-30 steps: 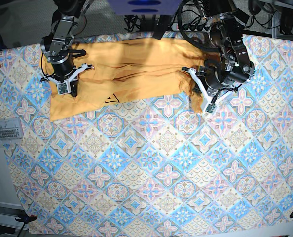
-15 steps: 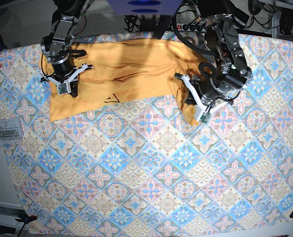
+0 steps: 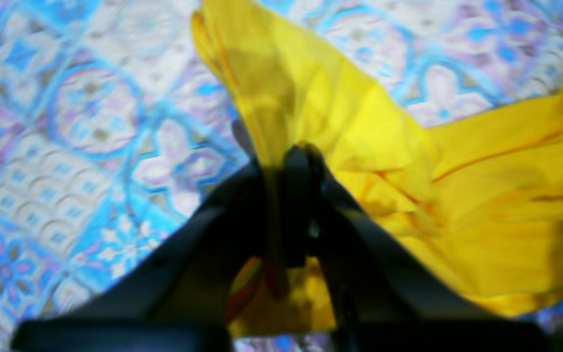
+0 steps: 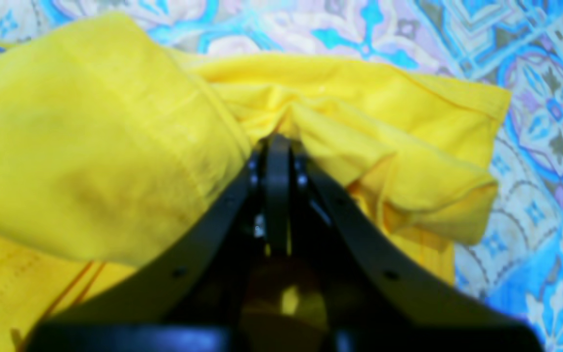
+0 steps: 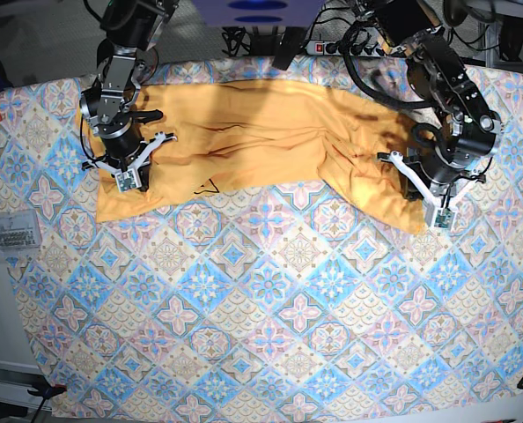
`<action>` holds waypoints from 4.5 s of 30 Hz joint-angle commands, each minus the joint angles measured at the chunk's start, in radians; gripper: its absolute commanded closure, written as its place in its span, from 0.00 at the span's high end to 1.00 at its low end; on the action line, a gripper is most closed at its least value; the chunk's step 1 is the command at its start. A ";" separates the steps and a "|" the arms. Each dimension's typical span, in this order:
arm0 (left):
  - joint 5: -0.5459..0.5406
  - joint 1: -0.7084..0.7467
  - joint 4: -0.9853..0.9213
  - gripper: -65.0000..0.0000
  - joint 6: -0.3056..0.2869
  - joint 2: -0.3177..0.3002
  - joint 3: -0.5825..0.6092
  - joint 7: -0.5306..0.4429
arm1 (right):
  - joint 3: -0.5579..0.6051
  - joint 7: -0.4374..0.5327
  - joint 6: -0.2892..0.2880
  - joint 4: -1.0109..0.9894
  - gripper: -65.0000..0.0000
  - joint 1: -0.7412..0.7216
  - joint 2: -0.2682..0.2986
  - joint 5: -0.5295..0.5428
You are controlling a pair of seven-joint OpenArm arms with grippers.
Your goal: Fold the T-shirt properly
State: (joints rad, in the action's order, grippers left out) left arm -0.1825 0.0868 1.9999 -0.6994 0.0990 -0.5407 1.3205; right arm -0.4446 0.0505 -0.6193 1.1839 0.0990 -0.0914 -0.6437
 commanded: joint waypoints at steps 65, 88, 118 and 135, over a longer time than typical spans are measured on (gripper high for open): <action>-0.108 0.032 -0.374 0.00 0.001 0.058 0.477 -0.204 | -0.095 -0.163 -0.079 -0.031 0.00 -0.002 -0.021 -0.072; -0.179 0.031 -0.310 0.35 0.001 -0.011 0.472 -0.135 | -0.095 -0.163 -0.079 -0.029 0.00 -0.002 -0.021 -0.072; -0.142 0.001 -0.584 0.35 0.001 -0.161 0.411 -0.246 | -0.156 -0.160 -0.079 -0.023 0.00 -0.003 -0.023 -0.072; -0.111 0.000 -0.643 0.35 0.001 -0.161 0.411 -0.329 | -0.417 -0.057 -0.079 0.064 0.00 -0.014 -0.021 -0.072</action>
State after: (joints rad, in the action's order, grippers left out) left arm -0.3397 0.0868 1.3602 -0.7265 -0.0639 -0.1329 0.9779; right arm -0.8501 0.0566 -0.7326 1.2427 0.0799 -0.1276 -0.6724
